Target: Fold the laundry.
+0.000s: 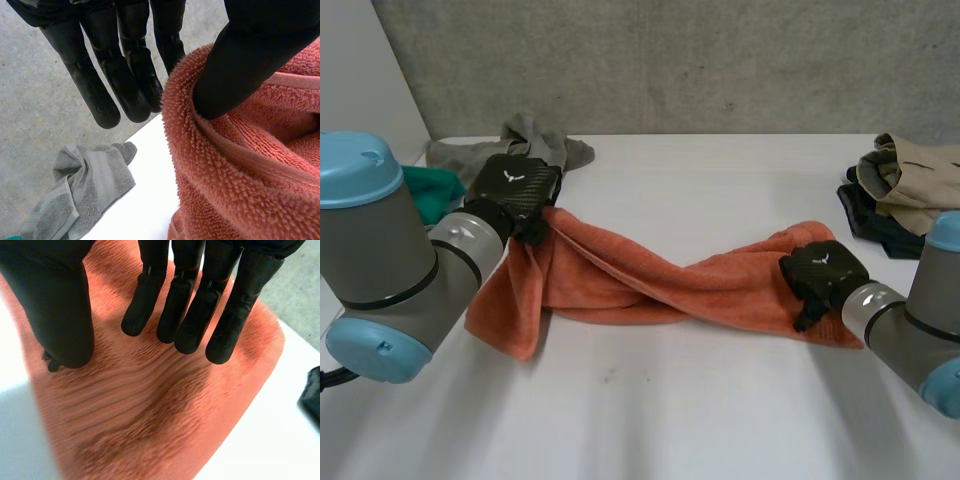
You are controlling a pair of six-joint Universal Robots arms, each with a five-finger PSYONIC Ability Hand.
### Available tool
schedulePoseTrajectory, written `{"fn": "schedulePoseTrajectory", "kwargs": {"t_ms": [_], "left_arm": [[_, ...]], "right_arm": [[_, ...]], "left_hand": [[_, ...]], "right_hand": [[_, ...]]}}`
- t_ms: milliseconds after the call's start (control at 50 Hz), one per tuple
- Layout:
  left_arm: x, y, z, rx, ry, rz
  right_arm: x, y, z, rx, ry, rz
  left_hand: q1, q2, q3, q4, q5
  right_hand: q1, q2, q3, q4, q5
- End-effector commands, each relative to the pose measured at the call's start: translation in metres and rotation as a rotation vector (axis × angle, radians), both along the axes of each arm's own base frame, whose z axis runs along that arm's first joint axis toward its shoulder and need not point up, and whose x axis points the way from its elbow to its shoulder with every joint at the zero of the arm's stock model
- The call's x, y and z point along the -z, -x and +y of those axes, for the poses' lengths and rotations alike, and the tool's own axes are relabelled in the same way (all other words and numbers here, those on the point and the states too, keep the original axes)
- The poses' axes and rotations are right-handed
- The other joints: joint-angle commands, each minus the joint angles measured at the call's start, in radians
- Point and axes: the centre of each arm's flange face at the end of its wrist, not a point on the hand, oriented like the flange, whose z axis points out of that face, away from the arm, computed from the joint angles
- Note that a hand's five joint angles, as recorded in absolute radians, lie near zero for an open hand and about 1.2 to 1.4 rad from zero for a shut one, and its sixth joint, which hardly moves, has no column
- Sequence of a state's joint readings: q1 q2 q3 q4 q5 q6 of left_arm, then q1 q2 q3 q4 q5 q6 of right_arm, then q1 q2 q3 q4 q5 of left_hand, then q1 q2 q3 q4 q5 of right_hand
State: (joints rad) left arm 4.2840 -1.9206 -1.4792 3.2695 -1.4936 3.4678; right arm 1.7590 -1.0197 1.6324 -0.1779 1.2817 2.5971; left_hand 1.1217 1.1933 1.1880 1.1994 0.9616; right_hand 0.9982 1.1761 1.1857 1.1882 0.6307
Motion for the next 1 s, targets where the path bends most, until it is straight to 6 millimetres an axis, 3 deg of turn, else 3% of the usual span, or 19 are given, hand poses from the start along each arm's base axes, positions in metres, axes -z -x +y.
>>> {"fn": "schedulePoseTrajectory", "kwargs": {"t_ms": [20, 120, 200, 280, 500, 1000], "left_arm": [[0.0, -0.001, 0.001, 0.001, -0.001, -0.001], [0.002, -0.003, 0.0, -0.007, -0.009, -0.003], [0.002, -0.003, 0.0, -0.007, -0.013, -0.005], [0.002, -0.004, 0.0, -0.009, -0.015, -0.004], [0.001, -0.003, 0.0, -0.007, -0.01, -0.004], [0.001, -0.002, 0.001, -0.003, -0.01, -0.002]], "right_arm": [[-0.008, -0.003, -0.009, 0.003, 0.026, -0.01], [-0.007, -0.002, -0.008, 0.007, 0.022, -0.008], [-0.008, -0.001, -0.004, 0.007, 0.007, -0.002], [-0.007, 0.002, 0.003, 0.013, -0.062, 0.009], [-0.002, 0.004, 0.02, -0.001, -0.15, 0.021], [0.002, -0.003, 0.001, -0.009, -0.085, 0.013]], "left_hand": [[0.275, 0.203, 0.208, 0.197, 0.26], [0.275, 0.203, 0.208, 0.197, 0.26], [0.275, 0.203, 0.208, 0.197, 0.26], [0.275, 0.203, 0.208, 0.197, 0.26], [0.275, 0.203, 0.208, 0.197, 0.26], [0.275, 0.203, 0.208, 0.197, 0.26]], "right_hand": [[0.398, 0.22, 0.211, 0.208, 0.591], [0.398, 0.22, 0.211, 0.208, 0.591], [-0.16, -0.338, -0.348, -0.35, 0.032], [-0.346, -0.524, -0.534, -0.536, -0.153], [-0.382, -0.56, -0.569, -0.572, -0.189], [-0.238, -0.416, -0.425, -0.428, -0.045]]}}
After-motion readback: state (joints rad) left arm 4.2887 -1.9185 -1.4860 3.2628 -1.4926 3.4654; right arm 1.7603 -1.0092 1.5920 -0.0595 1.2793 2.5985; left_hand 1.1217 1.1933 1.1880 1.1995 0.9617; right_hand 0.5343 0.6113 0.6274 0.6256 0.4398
